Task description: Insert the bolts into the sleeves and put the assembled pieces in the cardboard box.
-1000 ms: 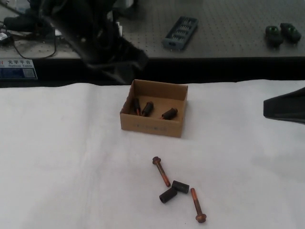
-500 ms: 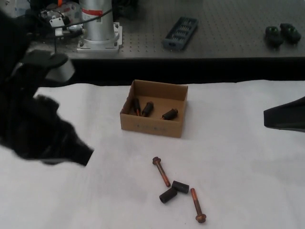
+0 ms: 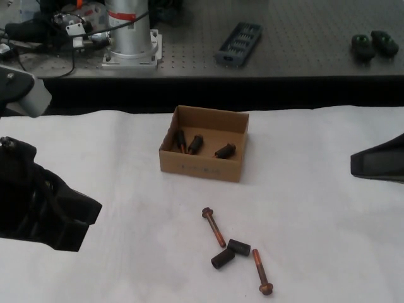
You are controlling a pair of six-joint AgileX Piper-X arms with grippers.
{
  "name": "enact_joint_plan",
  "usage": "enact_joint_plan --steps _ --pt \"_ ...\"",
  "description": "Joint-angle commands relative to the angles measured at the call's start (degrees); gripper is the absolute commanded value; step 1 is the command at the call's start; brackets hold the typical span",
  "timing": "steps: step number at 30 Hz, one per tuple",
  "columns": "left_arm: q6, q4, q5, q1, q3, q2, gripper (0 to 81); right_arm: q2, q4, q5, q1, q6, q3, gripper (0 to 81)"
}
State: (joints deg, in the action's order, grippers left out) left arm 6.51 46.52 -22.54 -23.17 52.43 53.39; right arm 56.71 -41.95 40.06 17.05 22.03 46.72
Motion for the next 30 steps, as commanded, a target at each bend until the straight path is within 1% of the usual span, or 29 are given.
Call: enact_joint_plan --steps 1,4,5,6,8,13,18,24,27,30 --pt "-0.4 -0.3 -0.5 0.1 0.0 -0.4 0.7 0.3 -0.9 -3.4 1.9 0.3 0.3 6.6" --pt "0.0 -0.3 -0.5 0.1 0.0 -0.4 0.7 2.4 -0.9 -7.0 5.9 0.7 0.3 23.2" --pt "0.0 -0.3 -0.5 0.1 0.0 -0.4 0.7 3.5 -0.9 -8.1 7.3 1.6 0.3 27.8" --pt "0.0 -0.3 -0.5 0.1 0.0 -0.4 0.7 4.7 -0.9 -8.7 8.7 1.8 0.3 30.2" --pt "0.0 -0.3 -0.5 0.1 0.0 -0.4 0.7 7.8 -0.6 -8.8 10.8 2.0 0.3 30.4" --pt "0.0 -0.3 -1.0 0.1 0.0 -0.4 0.7 16.6 0.4 -12.9 14.6 2.5 0.6 30.4" --pt "0.1 -0.3 -0.9 0.1 0.0 -0.4 0.7 26.2 -0.6 -15.5 16.5 1.5 3.2 30.4" --pt "1.2 -0.3 -0.9 0.1 0.0 -0.4 0.7 36.1 -4.9 -22.0 19.1 -2.4 10.2 30.4" --pt "2.3 -0.3 -0.9 0.1 0.0 -0.4 0.7 40.3 -7.9 -25.4 19.8 -4.0 13.6 30.4" --pt "3.4 -0.3 -0.9 0.1 0.0 -0.4 0.7 43.8 -9.4 -25.8 19.8 -4.2 16.4 30.4"
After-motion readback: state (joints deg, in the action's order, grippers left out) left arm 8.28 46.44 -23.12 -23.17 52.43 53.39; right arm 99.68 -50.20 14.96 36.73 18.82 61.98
